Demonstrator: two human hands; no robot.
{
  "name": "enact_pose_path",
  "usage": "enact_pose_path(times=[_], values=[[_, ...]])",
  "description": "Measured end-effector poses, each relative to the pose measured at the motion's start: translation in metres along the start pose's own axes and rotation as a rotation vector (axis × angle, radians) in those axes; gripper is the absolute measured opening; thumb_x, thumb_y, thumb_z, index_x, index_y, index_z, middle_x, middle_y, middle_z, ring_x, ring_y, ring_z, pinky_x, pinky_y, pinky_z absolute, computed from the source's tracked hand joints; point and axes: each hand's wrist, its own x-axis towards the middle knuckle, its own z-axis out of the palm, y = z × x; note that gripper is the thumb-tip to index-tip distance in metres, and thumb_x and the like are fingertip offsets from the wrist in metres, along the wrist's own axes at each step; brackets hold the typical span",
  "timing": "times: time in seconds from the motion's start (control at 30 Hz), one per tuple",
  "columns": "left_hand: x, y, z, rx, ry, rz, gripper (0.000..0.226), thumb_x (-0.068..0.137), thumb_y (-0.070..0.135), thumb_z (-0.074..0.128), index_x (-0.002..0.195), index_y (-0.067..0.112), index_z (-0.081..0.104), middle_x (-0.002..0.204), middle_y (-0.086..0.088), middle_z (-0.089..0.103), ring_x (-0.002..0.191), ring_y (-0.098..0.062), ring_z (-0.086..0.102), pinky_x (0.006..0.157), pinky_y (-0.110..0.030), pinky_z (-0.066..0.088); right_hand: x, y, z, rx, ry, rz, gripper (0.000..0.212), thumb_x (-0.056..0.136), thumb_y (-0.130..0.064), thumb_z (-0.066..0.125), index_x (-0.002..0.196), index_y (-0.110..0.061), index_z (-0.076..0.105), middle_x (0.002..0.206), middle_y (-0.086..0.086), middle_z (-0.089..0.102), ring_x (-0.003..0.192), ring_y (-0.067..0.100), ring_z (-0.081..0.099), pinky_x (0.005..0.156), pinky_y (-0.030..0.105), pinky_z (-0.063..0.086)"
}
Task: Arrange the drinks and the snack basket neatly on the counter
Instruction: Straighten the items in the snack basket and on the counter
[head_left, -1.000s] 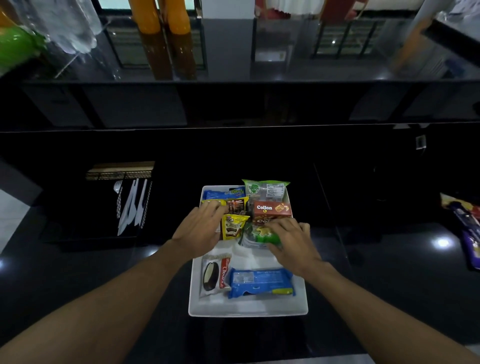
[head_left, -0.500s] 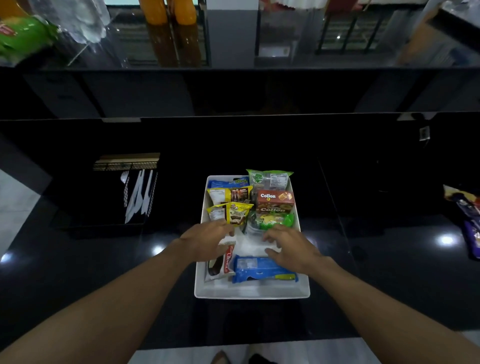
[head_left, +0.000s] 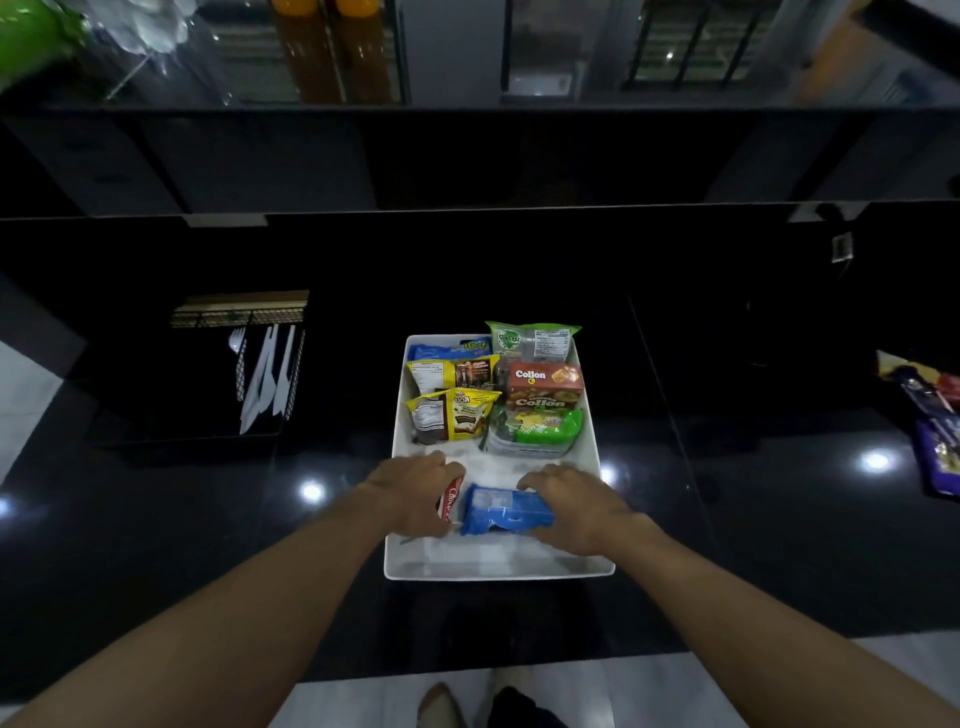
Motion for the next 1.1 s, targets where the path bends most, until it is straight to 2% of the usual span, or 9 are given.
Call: enact_pose_path(times=[0.23, 0.37, 0.47, 0.57, 0.7, 0.77, 0.83, 0.97, 1.1], values=[[0.000, -0.005, -0.009, -0.228, 0.087, -0.071, 0.075, 0.082, 0.032, 0.062, 0.150, 0.033, 0.030, 0.147, 0.002, 0.043, 0.130, -0.024, 0.048, 0.097, -0.036, 0.045, -0.003, -0.002, -0.007, 0.007, 0.143, 0.086, 0.053, 0.082, -0.038, 0.074, 0.130, -0.023, 0.054, 0.131, 0.000, 0.050, 0.120, 0.020, 0.051, 0.092, 0.037, 0.050], [0.003, -0.007, -0.013, -0.376, 0.172, -0.085, 0.065, 0.089, 0.017, 0.059, 0.148, 0.031, 0.036, 0.148, 0.003, 0.044, 0.133, -0.021, 0.045, 0.103, -0.034, 0.043, -0.001, -0.006, -0.009, -0.023, 0.142, 0.147, 0.048, 0.084, -0.037, 0.070, 0.125, -0.023, 0.050, 0.124, 0.001, 0.060, 0.110, 0.026, 0.060, 0.088, 0.040, 0.052], [0.005, -0.008, -0.011, -0.381, 0.120, -0.058, 0.061, 0.092, 0.015, 0.056, 0.148, 0.026, 0.036, 0.143, 0.002, 0.044, 0.131, -0.023, 0.045, 0.104, -0.039, 0.044, -0.001, -0.007, -0.009, -0.005, 0.140, 0.160, 0.047, 0.085, -0.036, 0.070, 0.123, -0.023, 0.046, 0.120, 0.003, 0.065, 0.106, 0.028, 0.063, 0.087, 0.040, 0.053], [0.005, -0.007, -0.003, -0.364, 0.072, -0.034, 0.044, 0.096, 0.021, 0.051, 0.139, 0.022, 0.041, 0.132, 0.001, 0.045, 0.122, -0.025, 0.051, 0.095, -0.036, 0.046, -0.001, -0.005, -0.011, 0.017, 0.122, 0.156, 0.049, 0.084, -0.038, 0.072, 0.122, -0.024, 0.046, 0.121, 0.003, 0.064, 0.106, 0.028, 0.063, 0.087, 0.040, 0.052], [0.005, -0.006, 0.003, -0.238, 0.029, -0.057, 0.051, 0.101, 0.029, 0.044, 0.149, 0.023, 0.029, 0.154, 0.001, 0.033, 0.134, -0.025, 0.044, 0.101, -0.037, 0.044, -0.001, -0.003, -0.012, 0.087, 0.071, 0.163, 0.057, 0.082, -0.047, 0.073, 0.128, -0.026, 0.045, 0.127, 0.001, 0.060, 0.111, 0.026, 0.061, 0.091, 0.040, 0.052], [0.005, -0.006, 0.001, -0.211, 0.013, -0.035, 0.043, 0.101, 0.033, 0.042, 0.142, 0.024, 0.035, 0.144, 0.000, 0.041, 0.127, -0.025, 0.049, 0.099, -0.041, 0.046, -0.001, -0.003, -0.011, 0.129, 0.051, 0.164, 0.057, 0.082, -0.050, 0.069, 0.129, -0.026, 0.045, 0.129, 0.001, 0.058, 0.113, 0.026, 0.059, 0.092, 0.041, 0.052], [0.004, -0.005, -0.001, -0.171, -0.043, -0.008, 0.039, 0.100, 0.040, 0.039, 0.136, 0.024, 0.037, 0.133, -0.001, 0.044, 0.121, -0.027, 0.053, 0.095, -0.043, 0.047, 0.001, -0.002, -0.011, 0.141, 0.041, 0.159, 0.052, 0.084, -0.044, 0.065, 0.129, -0.026, 0.046, 0.130, 0.001, 0.058, 0.113, 0.026, 0.059, 0.091, 0.040, 0.052], [0.005, 0.003, 0.000, -0.057, -0.169, -0.061, 0.074, 0.088, 0.060, 0.045, 0.150, 0.028, 0.023, 0.146, -0.002, 0.036, 0.126, -0.032, 0.048, 0.089, -0.039, 0.039, 0.002, 0.000, -0.012, 0.140, 0.079, 0.133, 0.047, 0.089, -0.026, 0.063, 0.134, -0.025, 0.049, 0.136, 0.002, 0.058, 0.118, 0.028, 0.057, 0.094, 0.040, 0.051], [0.007, 0.010, 0.004, 0.000, -0.151, -0.080, 0.090, 0.076, 0.071, 0.052, 0.150, 0.026, 0.027, 0.140, -0.004, 0.043, 0.122, -0.030, 0.050, 0.086, -0.038, 0.039, 0.003, 0.002, -0.014, 0.136, 0.174, 0.110, 0.045, 0.091, -0.022, 0.065, 0.135, -0.026, 0.053, 0.134, 0.002, 0.058, 0.118, 0.027, 0.057, 0.091, 0.040, 0.053]])
